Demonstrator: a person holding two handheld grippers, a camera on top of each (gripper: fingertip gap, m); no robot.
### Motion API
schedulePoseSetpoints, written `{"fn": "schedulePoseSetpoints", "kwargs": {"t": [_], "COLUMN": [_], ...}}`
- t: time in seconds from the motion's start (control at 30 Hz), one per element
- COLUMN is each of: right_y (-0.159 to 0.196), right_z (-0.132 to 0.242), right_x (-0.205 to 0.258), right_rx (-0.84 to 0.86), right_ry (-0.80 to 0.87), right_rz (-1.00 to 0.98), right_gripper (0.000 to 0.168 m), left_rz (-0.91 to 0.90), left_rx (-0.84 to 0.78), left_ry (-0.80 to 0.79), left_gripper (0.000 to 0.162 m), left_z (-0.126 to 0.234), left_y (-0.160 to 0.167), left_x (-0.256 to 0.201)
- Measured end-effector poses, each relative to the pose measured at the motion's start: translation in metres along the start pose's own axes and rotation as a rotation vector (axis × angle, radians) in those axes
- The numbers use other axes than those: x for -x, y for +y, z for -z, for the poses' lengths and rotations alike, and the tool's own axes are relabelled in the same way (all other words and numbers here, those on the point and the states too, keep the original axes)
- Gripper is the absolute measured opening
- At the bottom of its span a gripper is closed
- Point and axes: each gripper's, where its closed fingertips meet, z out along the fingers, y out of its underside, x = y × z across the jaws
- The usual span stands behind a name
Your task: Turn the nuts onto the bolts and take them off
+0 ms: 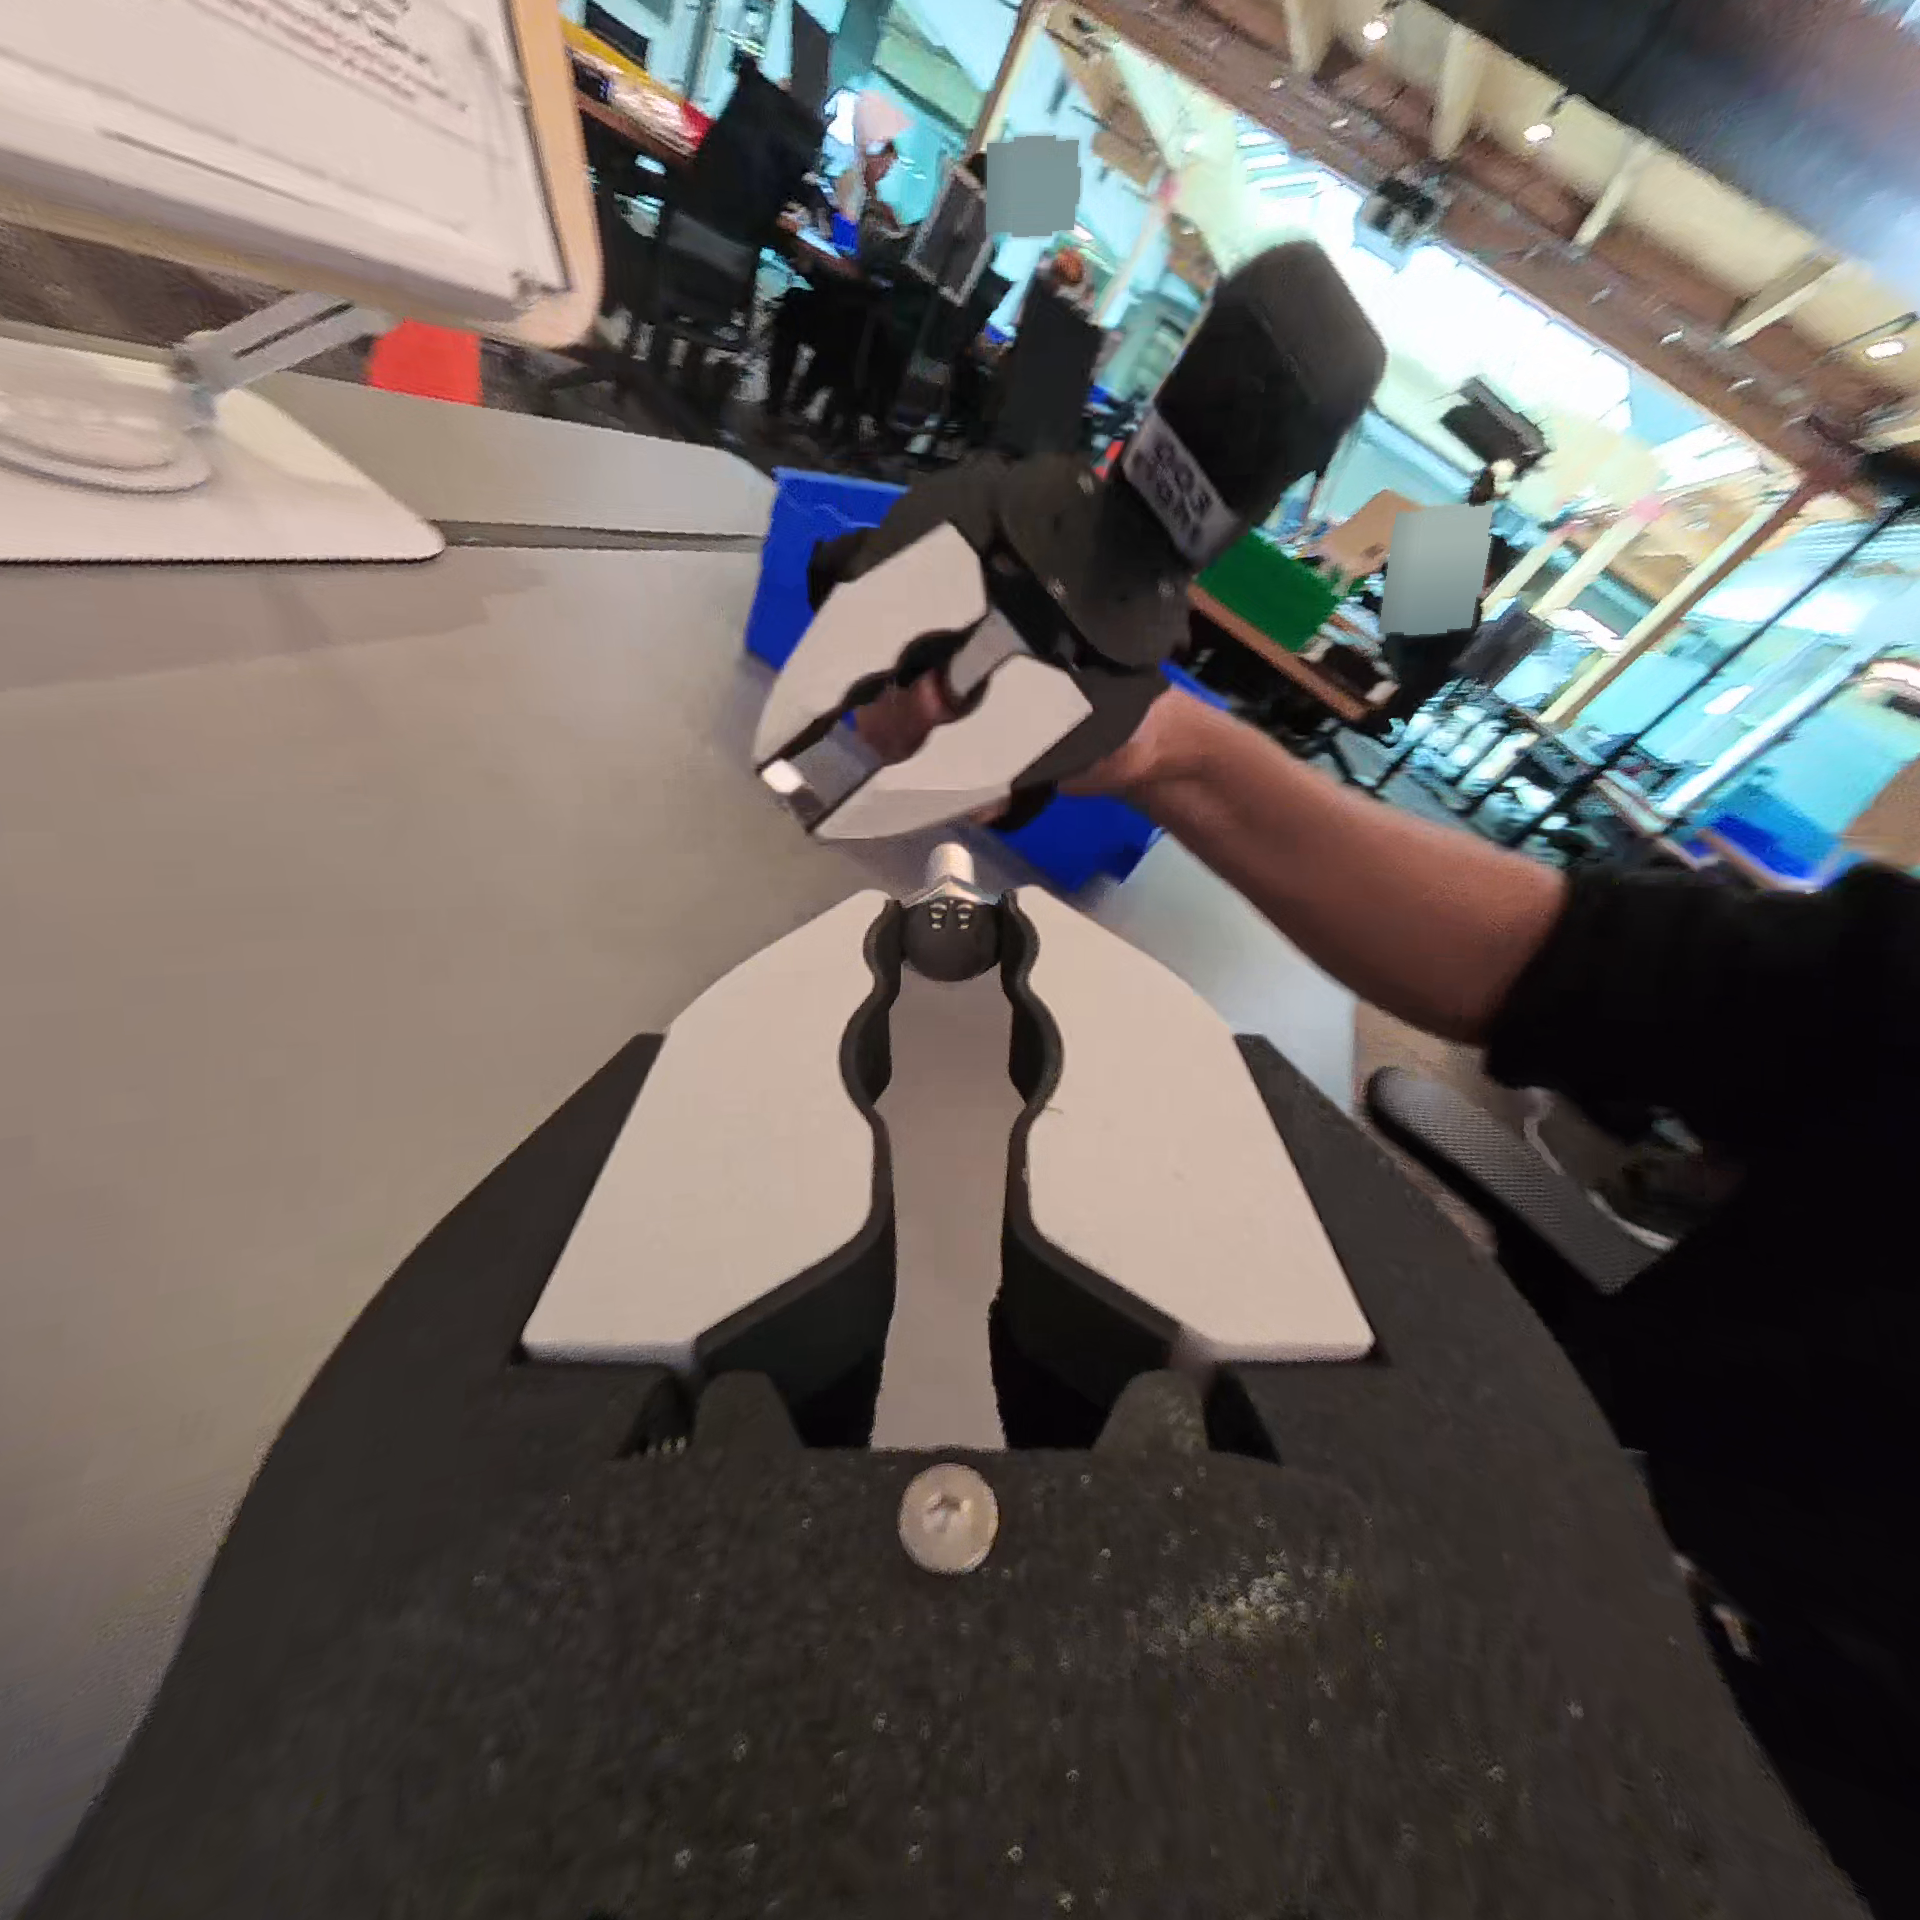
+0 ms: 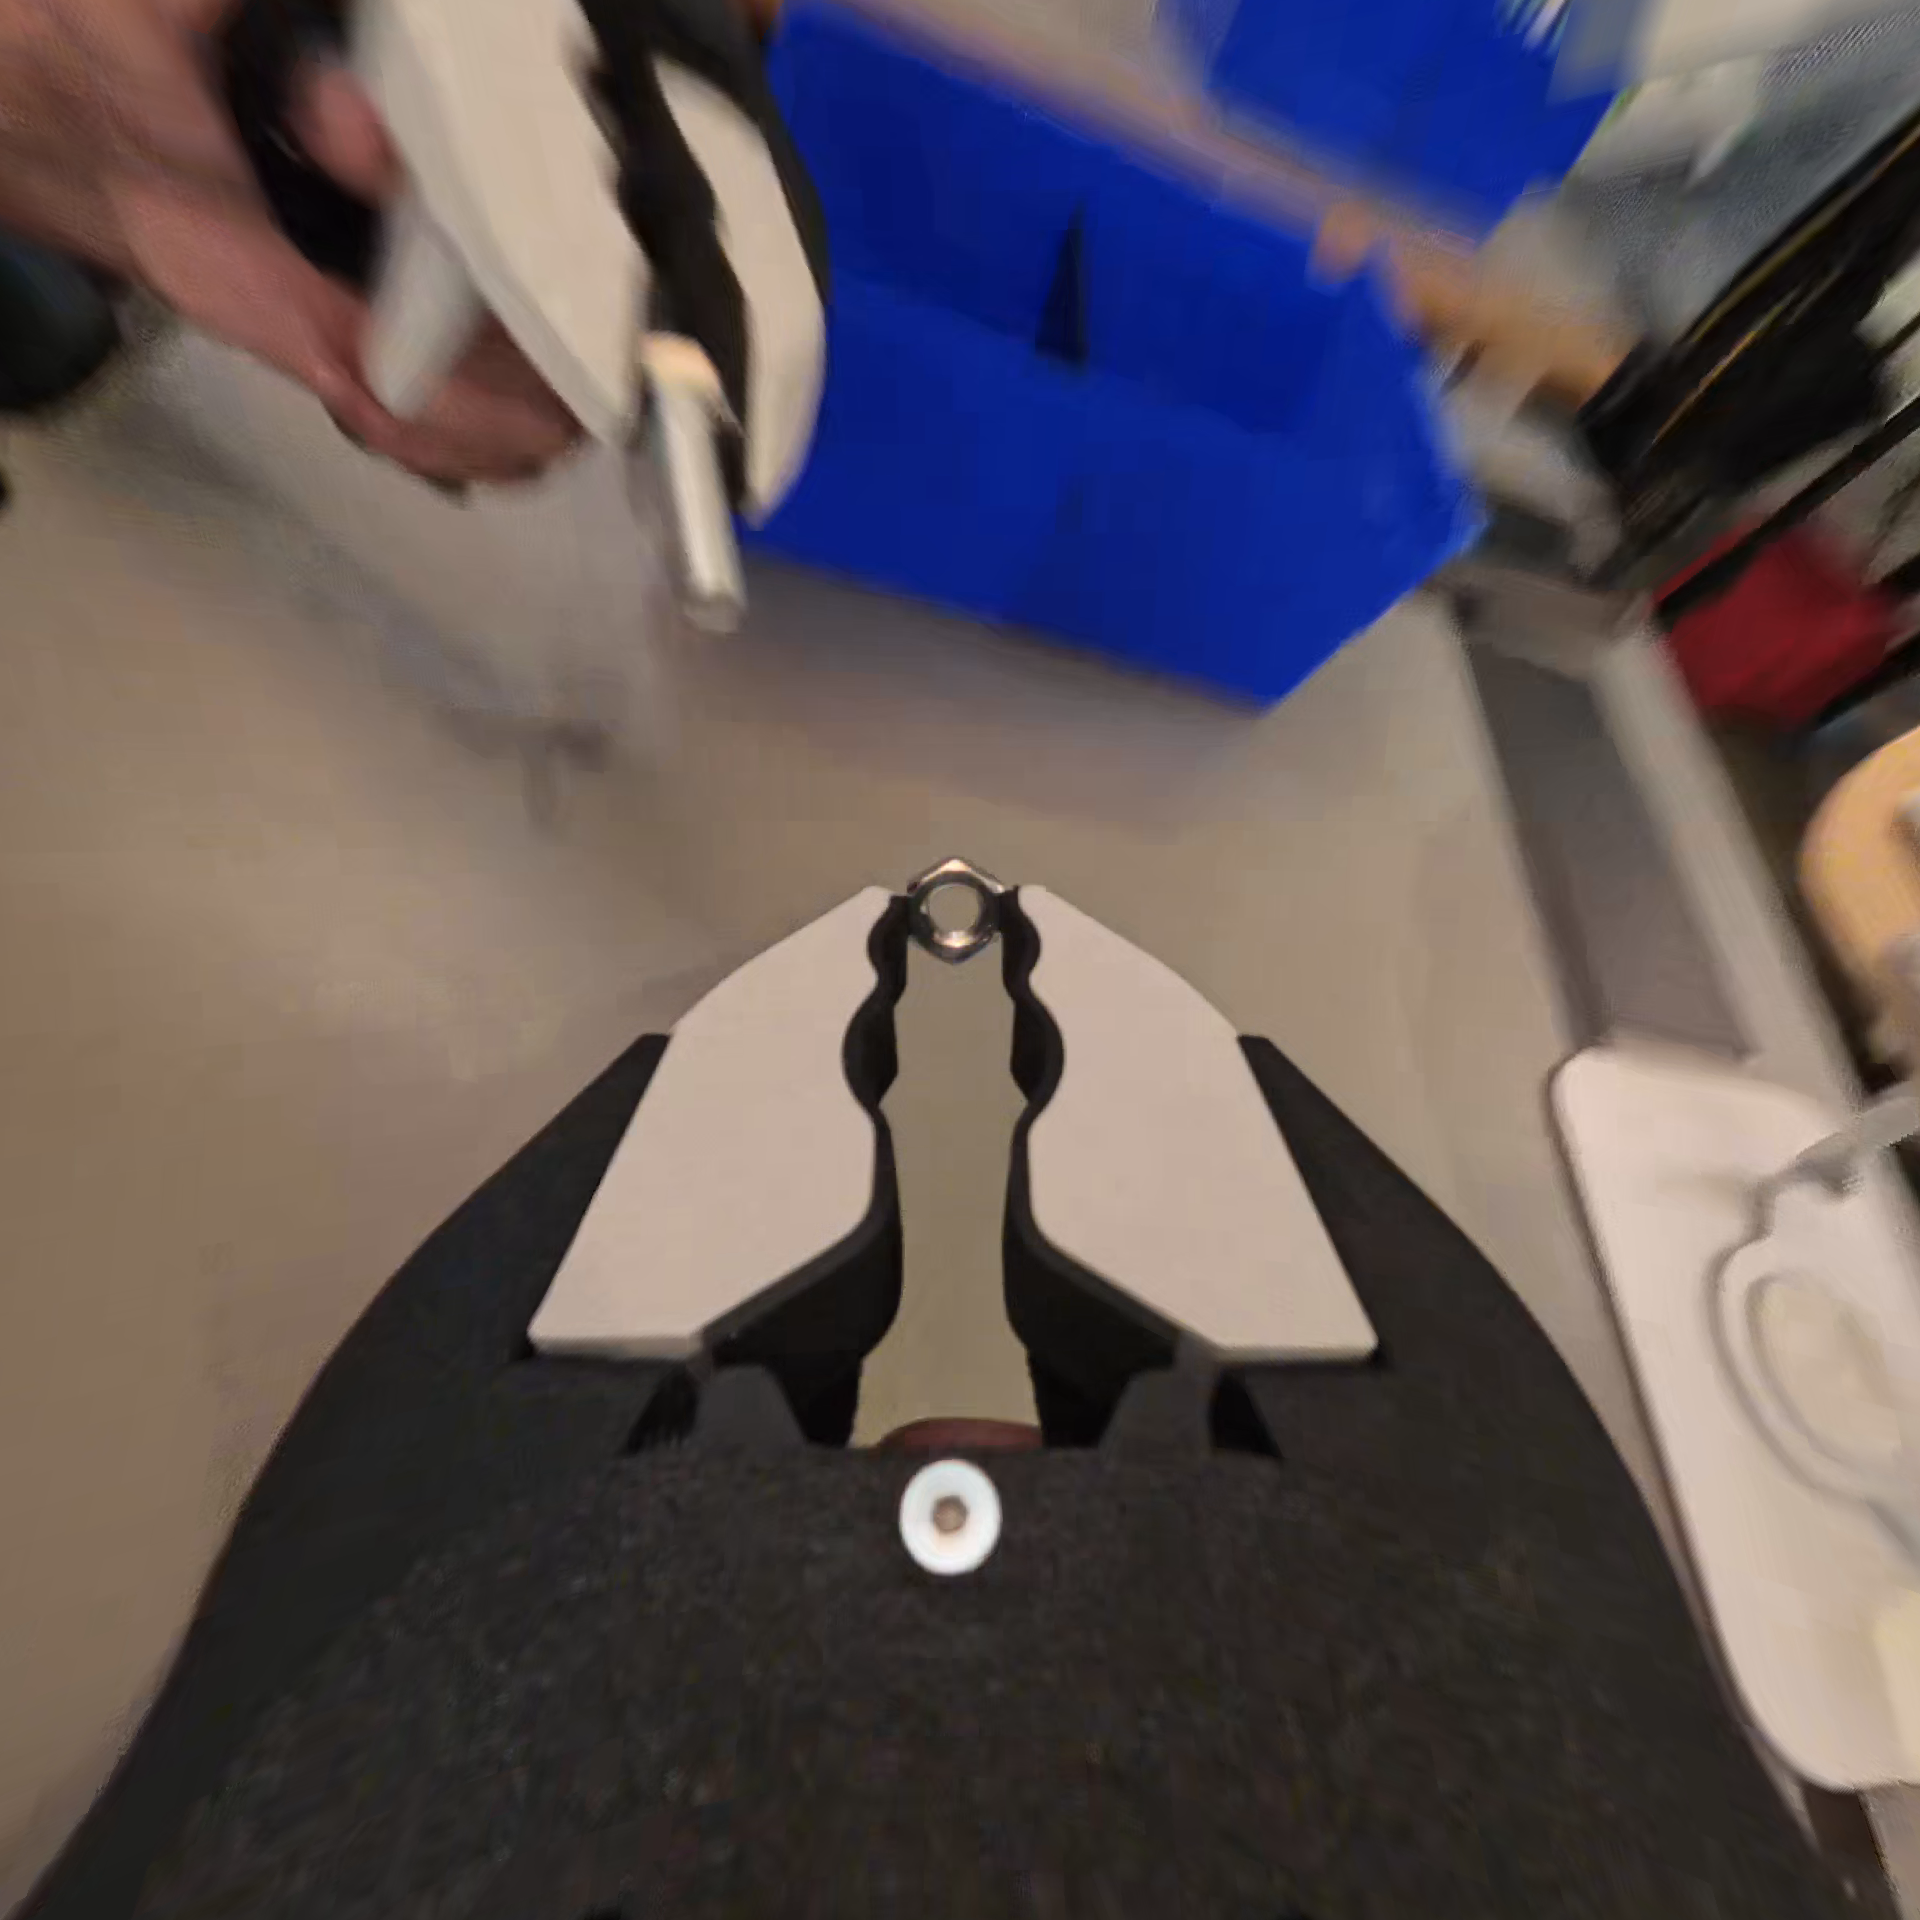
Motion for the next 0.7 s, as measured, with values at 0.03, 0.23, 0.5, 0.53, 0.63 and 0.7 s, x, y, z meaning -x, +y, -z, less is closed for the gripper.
{"fn": "schedulePoseSetpoints", "kwargs": {"t": [0.03,0.23,0.5,0.53,0.63,0.7], "right_y": [-0.014,-0.055,-0.064,-0.064,-0.065,-0.065], "right_z": [0.011,0.065,0.085,0.084,0.083,0.082], "right_x": [0.001,0.010,0.025,0.025,0.027,0.027], "right_rx": [-0.108,-0.447,-0.480,-0.478,-0.495,-0.503], "right_ry": [0.049,0.267,0.227,0.224,0.211,0.204], "right_rz": [0.036,0.221,0.285,0.291,0.279,0.258], "right_gripper": [0.017,0.017,0.017,0.017,0.017,0.017], "left_rz": [0.017,0.240,0.395,0.413,0.466,0.483], "left_rx": [0.008,0.014,0.079,0.098,0.082,0.075], "left_ry": [0.040,0.311,0.549,0.574,0.615,0.635], "left_gripper": [0.017,0.017,0.017,0.017,0.017,0.017], "left_z": [-0.006,-0.042,-0.057,-0.058,-0.058,-0.057], "left_y": [-0.007,-0.046,-0.043,-0.039,-0.038,-0.037], "left_x": [-0.004,-0.025,-0.043,-0.045,-0.045,-0.045]}}
